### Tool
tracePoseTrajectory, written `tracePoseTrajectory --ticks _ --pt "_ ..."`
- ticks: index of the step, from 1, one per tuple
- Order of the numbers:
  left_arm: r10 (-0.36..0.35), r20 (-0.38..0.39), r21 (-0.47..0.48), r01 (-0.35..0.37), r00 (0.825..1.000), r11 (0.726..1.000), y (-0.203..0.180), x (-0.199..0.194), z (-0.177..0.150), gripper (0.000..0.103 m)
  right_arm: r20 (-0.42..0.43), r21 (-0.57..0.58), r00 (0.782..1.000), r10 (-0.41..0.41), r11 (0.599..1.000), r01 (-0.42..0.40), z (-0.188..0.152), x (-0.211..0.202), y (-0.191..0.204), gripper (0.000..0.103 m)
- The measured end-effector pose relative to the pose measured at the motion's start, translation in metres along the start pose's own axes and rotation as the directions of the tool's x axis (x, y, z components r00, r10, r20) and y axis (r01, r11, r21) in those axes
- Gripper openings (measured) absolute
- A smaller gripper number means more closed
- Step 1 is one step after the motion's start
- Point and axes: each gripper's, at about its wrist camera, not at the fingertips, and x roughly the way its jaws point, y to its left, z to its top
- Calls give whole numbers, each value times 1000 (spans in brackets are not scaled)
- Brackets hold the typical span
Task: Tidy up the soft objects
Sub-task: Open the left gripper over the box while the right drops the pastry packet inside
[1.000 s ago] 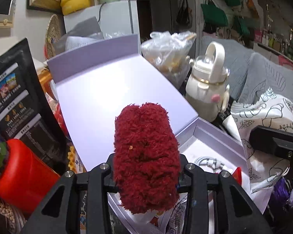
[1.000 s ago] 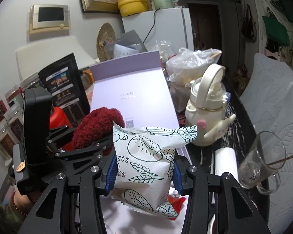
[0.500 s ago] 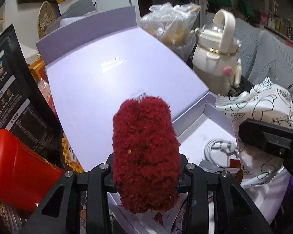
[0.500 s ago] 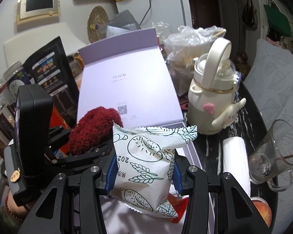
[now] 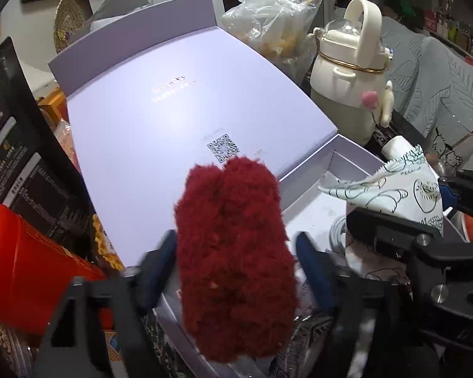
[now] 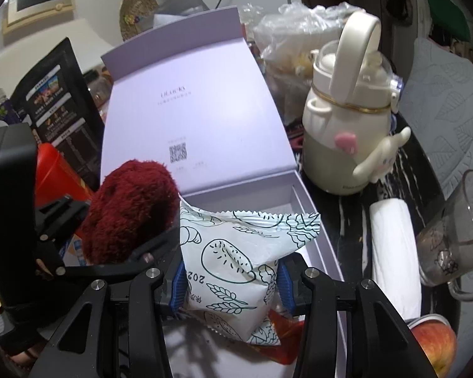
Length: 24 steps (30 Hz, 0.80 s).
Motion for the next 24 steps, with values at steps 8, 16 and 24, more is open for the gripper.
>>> tracePoseTrajectory --ticks 8,16,24 --pt "1 20 -8 -1 1000 1000 4 -10 1 81 -23 39 1000 -20 999 21 -1 -3 -7 68" --pt "-19 88 -30 22 996 999 13 -43 1 81 56 6 996 -69 998 69 8 -35 0 72" --pt "-49 145 -39 55 988 998 10 -85 -3 81 120 -14 988 -96 995 99 6 -75 12 72"
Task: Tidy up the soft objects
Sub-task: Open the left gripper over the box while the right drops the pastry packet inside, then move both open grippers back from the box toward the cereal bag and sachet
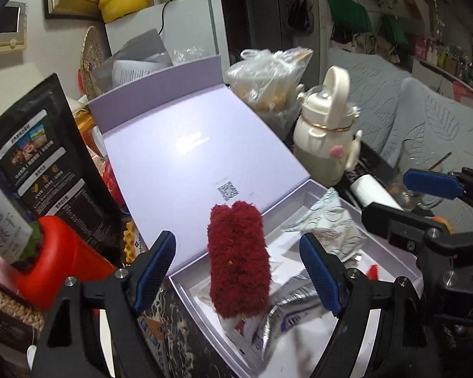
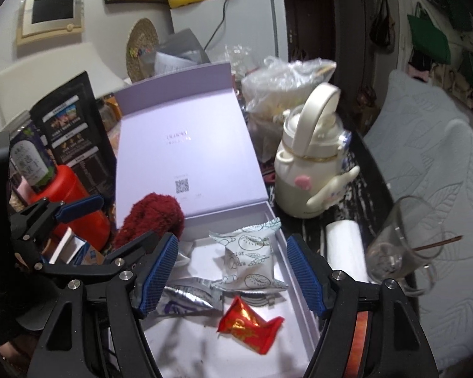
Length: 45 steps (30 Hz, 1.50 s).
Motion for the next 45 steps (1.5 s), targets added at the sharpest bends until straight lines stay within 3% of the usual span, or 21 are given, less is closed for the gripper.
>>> tracePoseTrajectory --ticks 5,10,16,25,27,29,38,45 --pt "-16 32 -18 17 999 1000 1 -32 -1 81 49 -21 998 -28 999 29 -2 -31 5 72" --pt "34 96 -18 -32 995 999 -1 -69 1 81 84 -16 996 -23 1000 24 -4 -60 9 72" --pt "38 138 -29 -35 990 999 -2 -108 -2 81 146 -29 989 -25 999 29 -12 -100 13 78" --pt "-3 194 -26 8 981 1000 -14 -158 -15 82 195 -43 981 -22 999 31 -32 -154 20 83" --pt "-6 203 -23 11 979 1000 -17 -170 -18 88 205 -47 978 -32 998 42 -37 -165 21 84" --pt "-8 219 -21 13 976 1000 -19 -179 -21 102 216 -46 975 -41 998 53 -42 -176 23 85" --pt "-21 262 3 21 965 1000 -31 -214 -42 102 226 -16 971 -76 997 82 -72 -216 24 88" --pt "-77 259 16 76 963 997 -40 -230 -64 102 221 18 970 -103 995 101 -102 -240 21 89"
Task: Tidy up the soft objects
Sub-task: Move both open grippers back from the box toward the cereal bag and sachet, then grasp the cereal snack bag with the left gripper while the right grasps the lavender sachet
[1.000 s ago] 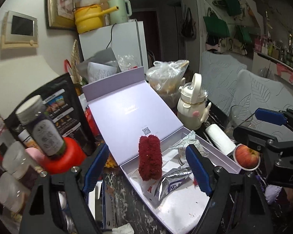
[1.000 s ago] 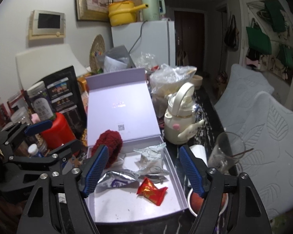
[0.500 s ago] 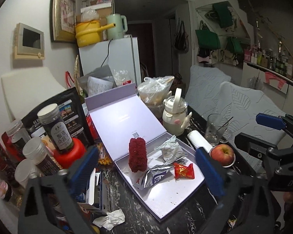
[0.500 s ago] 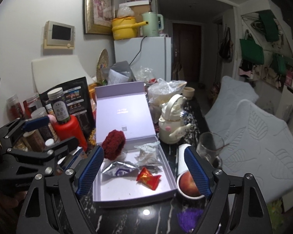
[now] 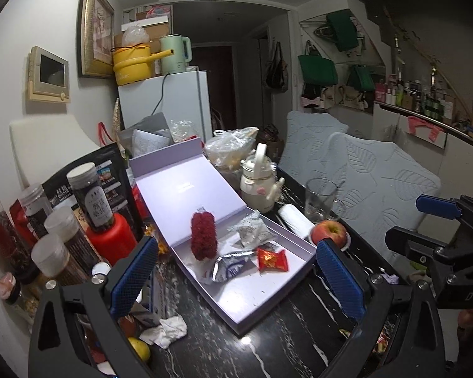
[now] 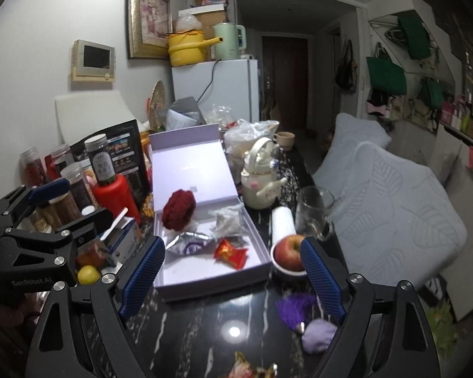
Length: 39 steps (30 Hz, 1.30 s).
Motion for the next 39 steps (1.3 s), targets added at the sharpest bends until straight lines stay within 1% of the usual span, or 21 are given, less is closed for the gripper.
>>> tracePoseTrajectory --ticks 4,13,22,25,30,36,39 --pt "-38 -9 25 38 999 999 -12 -9 -9 102 -4 14 1000 -13 1000 13 -15 -14 -3 89" --pt "-115 -34 63 117 993 991 -35 -22 -30 102 -19 54 997 -73 996 74 -50 -41 -14 90" --pt "-206 -80 120 214 975 969 -65 -15 -49 102 -70 106 989 -128 985 135 -88 -54 -33 90" --pt "-234 -108 125 247 966 961 -75 -9 -57 102 -87 131 986 -139 980 150 -99 -56 -42 90" --pt "-288 -167 109 308 943 945 -90 4 -73 102 -104 161 980 -169 970 184 -120 -61 -53 90" --pt "-333 -236 54 354 913 934 -106 19 -94 102 -116 158 972 -205 962 222 -141 -60 -60 90" --pt "-333 -264 41 355 905 934 -116 27 -103 102 -123 184 972 -201 958 221 -154 -59 -67 90"
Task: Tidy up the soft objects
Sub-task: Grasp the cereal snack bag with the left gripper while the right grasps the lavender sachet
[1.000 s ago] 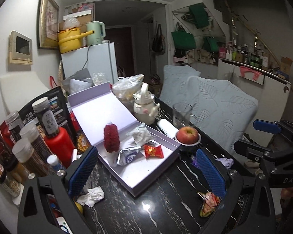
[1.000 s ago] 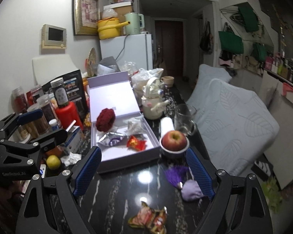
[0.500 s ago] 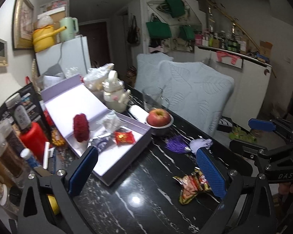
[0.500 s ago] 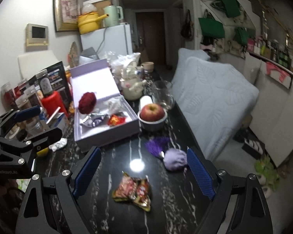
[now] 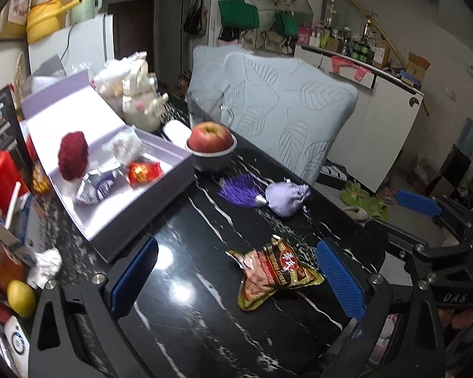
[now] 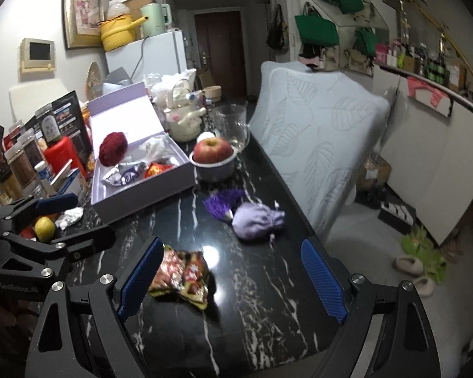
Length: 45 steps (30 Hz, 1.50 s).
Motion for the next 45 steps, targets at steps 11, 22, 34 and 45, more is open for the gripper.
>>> tracePoseTrajectory --ticks 11,22,34,45 --pt "-22 -91 -32 19 996 999 -26 49 -18 102 -73 47 997 -20 999 24 -41 19 -34 90" --pt "27 -209 -81 -44 978 996 -32 98 -33 102 -135 86 991 -3 996 14 -60 44 -69 90" --pt "-3 -275 -110 -28 961 993 -22 120 -43 102 -178 118 982 63 992 -43 -54 75 -76 90" --pt "-75 -218 -85 57 973 995 -13 109 -44 74 -182 94 979 95 992 -79 -38 94 -70 90"
